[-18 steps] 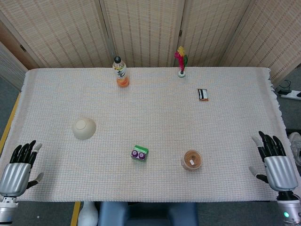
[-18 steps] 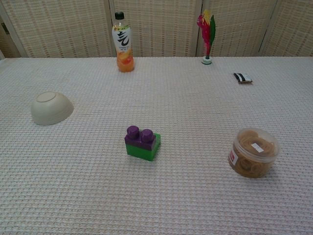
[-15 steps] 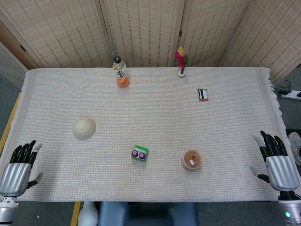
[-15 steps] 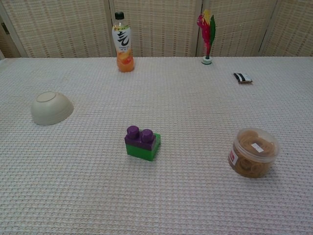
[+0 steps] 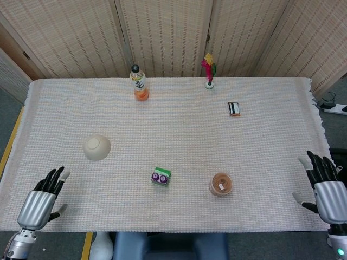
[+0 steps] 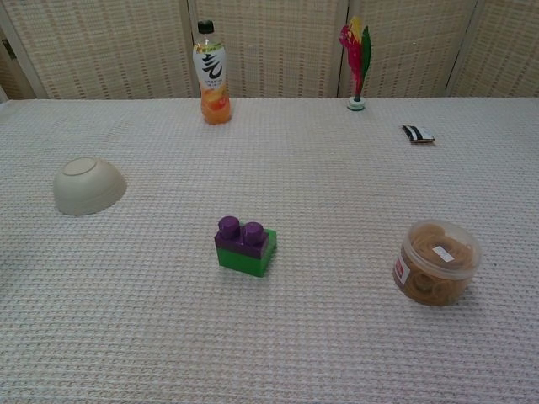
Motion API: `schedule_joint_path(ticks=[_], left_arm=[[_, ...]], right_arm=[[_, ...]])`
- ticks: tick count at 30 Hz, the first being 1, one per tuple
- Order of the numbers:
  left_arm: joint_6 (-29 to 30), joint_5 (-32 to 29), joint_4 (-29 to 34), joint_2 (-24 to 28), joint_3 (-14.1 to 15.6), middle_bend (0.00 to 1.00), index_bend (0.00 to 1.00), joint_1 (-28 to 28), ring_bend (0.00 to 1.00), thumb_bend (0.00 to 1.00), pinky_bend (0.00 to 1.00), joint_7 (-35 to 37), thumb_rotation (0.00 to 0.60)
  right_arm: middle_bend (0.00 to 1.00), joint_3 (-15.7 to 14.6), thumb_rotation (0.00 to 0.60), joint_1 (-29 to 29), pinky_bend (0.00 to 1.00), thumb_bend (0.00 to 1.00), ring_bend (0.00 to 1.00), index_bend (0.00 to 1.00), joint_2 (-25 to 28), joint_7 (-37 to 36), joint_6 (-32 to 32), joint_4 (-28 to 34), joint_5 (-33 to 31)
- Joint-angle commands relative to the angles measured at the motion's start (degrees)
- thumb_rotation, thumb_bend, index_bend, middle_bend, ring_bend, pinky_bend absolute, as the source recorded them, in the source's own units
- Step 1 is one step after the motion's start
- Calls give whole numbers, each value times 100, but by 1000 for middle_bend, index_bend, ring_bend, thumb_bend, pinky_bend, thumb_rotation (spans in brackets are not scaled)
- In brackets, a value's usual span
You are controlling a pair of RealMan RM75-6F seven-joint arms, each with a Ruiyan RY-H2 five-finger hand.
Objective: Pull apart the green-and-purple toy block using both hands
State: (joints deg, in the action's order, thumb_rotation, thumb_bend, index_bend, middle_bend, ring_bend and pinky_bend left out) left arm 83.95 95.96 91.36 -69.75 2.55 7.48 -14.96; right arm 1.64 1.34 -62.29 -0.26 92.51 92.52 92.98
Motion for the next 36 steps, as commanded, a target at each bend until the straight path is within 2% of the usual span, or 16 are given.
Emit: schedule_joint_path(ticks=[1, 2, 4, 8, 10, 17, 20, 23, 27, 36], left_arm=[[-414, 218, 185, 100, 14, 336, 12, 340, 403, 285, 737, -47, 600], [-570, 212, 244, 94, -6, 479, 17, 444, 555, 285, 859, -48, 600], [-763, 176, 315, 61, -50, 665, 40, 572, 714, 285, 966, -116, 600], [-1277, -40, 726, 68, -80, 944, 162, 818, 935, 286, 1000, -187, 600], [-1550, -283, 1009, 98, -120, 992, 192, 914, 984, 286, 1000, -467, 600], [-2149, -1024, 1770, -38, -250, 1000, 215, 1185, 1000, 286, 1000, -951, 600], [-2191, -1238, 1730, -213, -373, 1000, 220, 1292, 1000, 287, 1000, -1215, 600], [-2085, -1351, 1748, -493, -584, 1000, 264, 1368, 1000, 287, 1000, -842, 600], [-1952, -1268, 1444, -938, -725, 1000, 331, 1478, 1000, 323, 1000, -580, 600], [-2318, -1782, 1089, -1705, -836, 1000, 345, 1912, 1000, 329, 1000, -1332, 600]], right_arm=[[0, -43, 600, -54, 0, 240, 0, 0, 16, -68, 63, -40, 101], [0, -42, 600, -47, 0, 240, 0, 0, 9, -68, 49, -52, 106], [0, -24, 600, -31, 0, 239, 0, 0, -3, -65, 5, -64, 62], [0, 48, 600, 9, 0, 239, 0, 0, -59, -47, -57, -62, -44], [0, 73, 600, 30, 0, 239, 0, 0, -99, -24, -80, -52, -67], [0, 30, 600, 138, 0, 239, 0, 0, -61, -171, -251, -47, 39], [0, -19, 600, 162, 0, 239, 0, 0, -15, -325, -273, -89, 137], [0, -30, 600, 191, 0, 239, 0, 0, -22, -319, -342, -113, 124], [0, -112, 600, 279, 0, 239, 0, 0, 53, -466, -599, -67, 118], [0, -139, 600, 309, 0, 239, 0, 0, 79, -502, -627, -65, 144]])
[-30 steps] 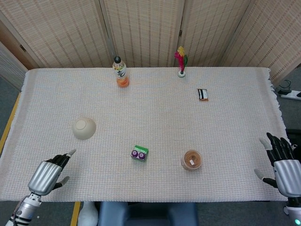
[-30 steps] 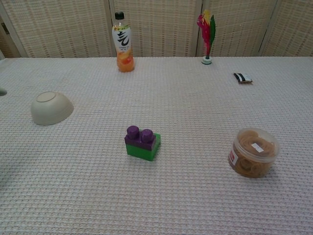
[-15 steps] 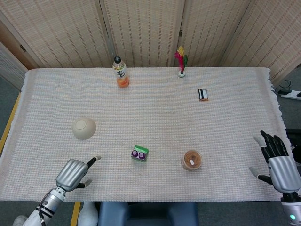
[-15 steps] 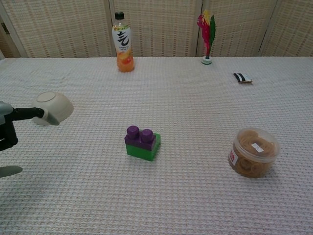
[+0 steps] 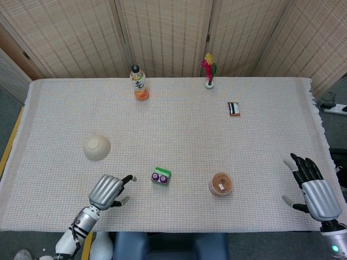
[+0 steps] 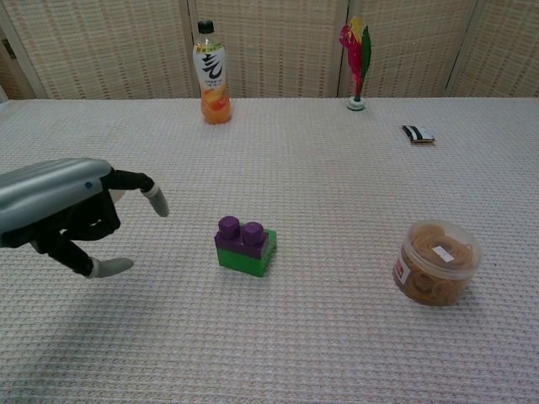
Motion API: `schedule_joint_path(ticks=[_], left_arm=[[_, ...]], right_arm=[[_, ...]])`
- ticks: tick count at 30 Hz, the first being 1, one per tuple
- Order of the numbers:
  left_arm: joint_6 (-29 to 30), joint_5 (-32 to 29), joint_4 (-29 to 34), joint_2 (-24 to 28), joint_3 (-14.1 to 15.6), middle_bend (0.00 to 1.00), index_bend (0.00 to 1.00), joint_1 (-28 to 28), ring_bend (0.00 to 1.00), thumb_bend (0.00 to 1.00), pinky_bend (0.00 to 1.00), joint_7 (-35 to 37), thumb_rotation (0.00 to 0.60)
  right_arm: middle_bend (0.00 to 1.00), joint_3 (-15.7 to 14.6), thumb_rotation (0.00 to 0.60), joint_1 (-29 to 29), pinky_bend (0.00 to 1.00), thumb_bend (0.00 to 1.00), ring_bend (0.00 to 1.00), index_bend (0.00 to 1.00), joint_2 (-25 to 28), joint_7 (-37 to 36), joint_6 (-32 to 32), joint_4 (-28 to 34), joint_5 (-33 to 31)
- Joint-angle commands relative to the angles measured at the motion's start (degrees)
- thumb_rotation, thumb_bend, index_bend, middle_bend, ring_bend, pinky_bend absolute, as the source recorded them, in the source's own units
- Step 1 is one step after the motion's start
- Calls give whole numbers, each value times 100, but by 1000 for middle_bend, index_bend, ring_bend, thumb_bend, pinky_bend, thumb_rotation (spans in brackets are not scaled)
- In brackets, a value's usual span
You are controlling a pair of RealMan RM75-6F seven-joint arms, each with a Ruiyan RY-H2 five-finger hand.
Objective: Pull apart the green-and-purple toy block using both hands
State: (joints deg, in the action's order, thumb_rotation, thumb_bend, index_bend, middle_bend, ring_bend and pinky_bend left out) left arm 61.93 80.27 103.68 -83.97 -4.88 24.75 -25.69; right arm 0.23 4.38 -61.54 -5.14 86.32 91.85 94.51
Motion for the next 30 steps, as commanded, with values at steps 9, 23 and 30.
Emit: schedule_joint_path(ticks=[9, 23, 30], left_arm=[[-312, -902, -311, -893, -414, 1000, 361, 642, 1000, 341, 1000, -698, 600], [-416, -1738, -721, -1262, -770, 1000, 341, 1247, 1000, 352, 1000, -854, 600], [-444, -2081, -736, -1333, -758, 1000, 329, 1447, 1000, 352, 1000, -958, 600]], right_arm=[[0, 6, 600, 26, 0, 239, 0, 0, 80, -324, -20, -67, -56], [0, 10, 600, 37, 0, 239, 0, 0, 204, -506, -141, -48, -236], [0, 66, 600, 79, 0, 239, 0, 0, 225, -552, -246, -35, -382]])
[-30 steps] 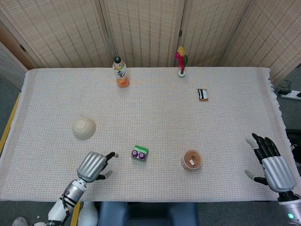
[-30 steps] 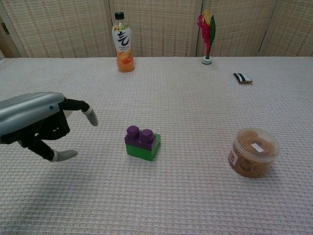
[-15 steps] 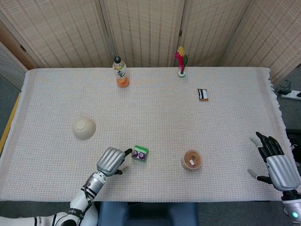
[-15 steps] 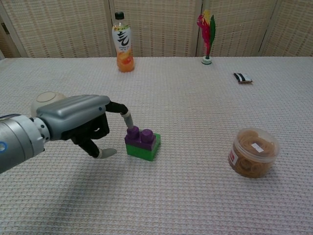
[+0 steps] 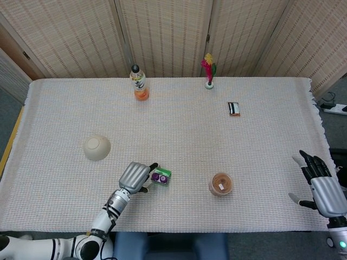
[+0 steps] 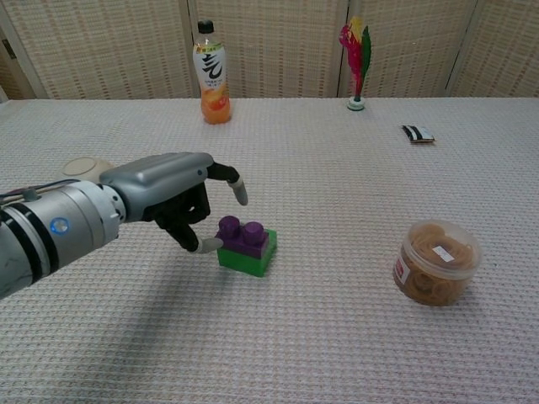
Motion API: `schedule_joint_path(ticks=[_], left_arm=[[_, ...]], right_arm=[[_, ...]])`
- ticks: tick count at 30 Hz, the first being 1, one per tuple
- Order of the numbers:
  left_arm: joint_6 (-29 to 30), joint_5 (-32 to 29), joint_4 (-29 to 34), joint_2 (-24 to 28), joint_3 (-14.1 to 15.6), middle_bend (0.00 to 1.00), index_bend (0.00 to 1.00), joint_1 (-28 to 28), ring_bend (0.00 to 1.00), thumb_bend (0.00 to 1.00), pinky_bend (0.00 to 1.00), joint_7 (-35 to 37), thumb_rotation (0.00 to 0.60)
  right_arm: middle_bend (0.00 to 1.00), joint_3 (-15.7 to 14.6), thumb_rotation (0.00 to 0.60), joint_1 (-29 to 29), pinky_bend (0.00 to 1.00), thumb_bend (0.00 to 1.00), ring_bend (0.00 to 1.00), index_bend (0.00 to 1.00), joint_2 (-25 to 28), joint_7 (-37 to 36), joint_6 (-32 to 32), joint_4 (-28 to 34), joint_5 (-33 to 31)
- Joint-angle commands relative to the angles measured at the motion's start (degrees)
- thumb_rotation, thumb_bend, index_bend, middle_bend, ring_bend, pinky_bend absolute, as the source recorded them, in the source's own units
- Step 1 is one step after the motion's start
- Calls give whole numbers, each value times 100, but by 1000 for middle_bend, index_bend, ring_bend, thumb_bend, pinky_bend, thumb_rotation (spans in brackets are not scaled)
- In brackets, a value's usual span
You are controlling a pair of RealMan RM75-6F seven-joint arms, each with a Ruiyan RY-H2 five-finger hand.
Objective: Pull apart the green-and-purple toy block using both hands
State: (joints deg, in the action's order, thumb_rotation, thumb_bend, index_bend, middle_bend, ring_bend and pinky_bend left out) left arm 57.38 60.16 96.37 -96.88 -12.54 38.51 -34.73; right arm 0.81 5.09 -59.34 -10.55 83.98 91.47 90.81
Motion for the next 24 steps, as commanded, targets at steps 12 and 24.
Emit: schedule_joint_path(ticks=[12, 24], left_arm=[[-102, -437, -500, -538, 80, 1000, 374, 453, 1000, 360, 1000, -83, 600], [52, -269, -826, -596, 126, 1000, 401, 586, 1000, 360, 1000, 102, 600]], right_arm=[[0, 6, 600, 9, 0, 239, 0, 0, 69, -115, -5, 33, -2], [0, -2, 600, 81, 0, 239, 0, 0, 124, -145, -183, 54, -55]])
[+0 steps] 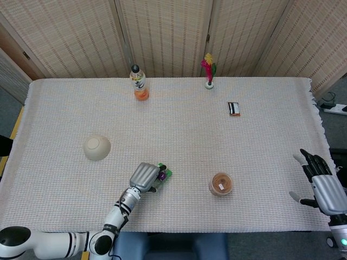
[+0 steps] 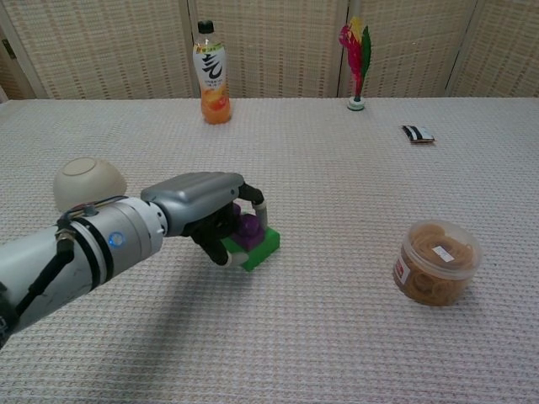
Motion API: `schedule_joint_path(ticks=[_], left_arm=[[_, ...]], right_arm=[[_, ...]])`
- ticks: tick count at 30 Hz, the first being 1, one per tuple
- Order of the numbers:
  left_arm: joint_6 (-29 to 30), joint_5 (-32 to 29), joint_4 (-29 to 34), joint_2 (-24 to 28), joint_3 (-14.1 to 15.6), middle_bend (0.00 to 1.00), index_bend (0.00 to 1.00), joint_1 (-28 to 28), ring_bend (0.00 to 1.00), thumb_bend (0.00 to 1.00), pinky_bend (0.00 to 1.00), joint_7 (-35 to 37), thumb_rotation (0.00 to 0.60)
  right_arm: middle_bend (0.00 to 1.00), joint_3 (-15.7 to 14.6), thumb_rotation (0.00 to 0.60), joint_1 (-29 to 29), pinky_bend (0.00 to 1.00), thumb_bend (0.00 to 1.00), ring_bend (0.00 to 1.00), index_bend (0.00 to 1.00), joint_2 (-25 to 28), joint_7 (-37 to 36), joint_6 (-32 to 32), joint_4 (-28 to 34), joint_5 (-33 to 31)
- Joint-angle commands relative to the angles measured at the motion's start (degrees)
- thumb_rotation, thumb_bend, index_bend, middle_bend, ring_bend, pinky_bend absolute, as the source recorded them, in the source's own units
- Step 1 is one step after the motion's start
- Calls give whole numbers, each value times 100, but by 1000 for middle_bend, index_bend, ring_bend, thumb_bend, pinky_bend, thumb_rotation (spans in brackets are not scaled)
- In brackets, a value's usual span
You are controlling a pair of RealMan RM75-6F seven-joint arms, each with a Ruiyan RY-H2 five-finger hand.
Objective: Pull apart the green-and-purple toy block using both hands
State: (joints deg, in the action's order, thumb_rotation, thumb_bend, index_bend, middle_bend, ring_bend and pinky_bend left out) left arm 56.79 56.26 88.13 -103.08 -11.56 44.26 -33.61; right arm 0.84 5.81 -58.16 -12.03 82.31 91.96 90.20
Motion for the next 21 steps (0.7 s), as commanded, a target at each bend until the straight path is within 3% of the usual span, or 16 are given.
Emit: schedule_joint_path(ticks=[1, 12, 21], left_arm=[[155, 165, 7, 36, 43, 1000, 402, 12, 1000, 360, 1000, -28, 600], [399, 486, -86, 107, 323, 1000, 431, -3, 1000, 360, 1000, -288, 600], [376, 299, 13, 271, 301, 1000, 437, 3, 1000, 360, 1000, -427, 600]], right_arm=[[0, -9, 600, 14, 0, 239, 0, 0, 8, 4, -28, 8, 6], [0, -69, 600, 14, 0, 239, 0, 0, 55, -8, -33, 70, 97], [0, -70, 600, 49, 0, 239, 0, 0, 21, 94, -118, 78, 55]])
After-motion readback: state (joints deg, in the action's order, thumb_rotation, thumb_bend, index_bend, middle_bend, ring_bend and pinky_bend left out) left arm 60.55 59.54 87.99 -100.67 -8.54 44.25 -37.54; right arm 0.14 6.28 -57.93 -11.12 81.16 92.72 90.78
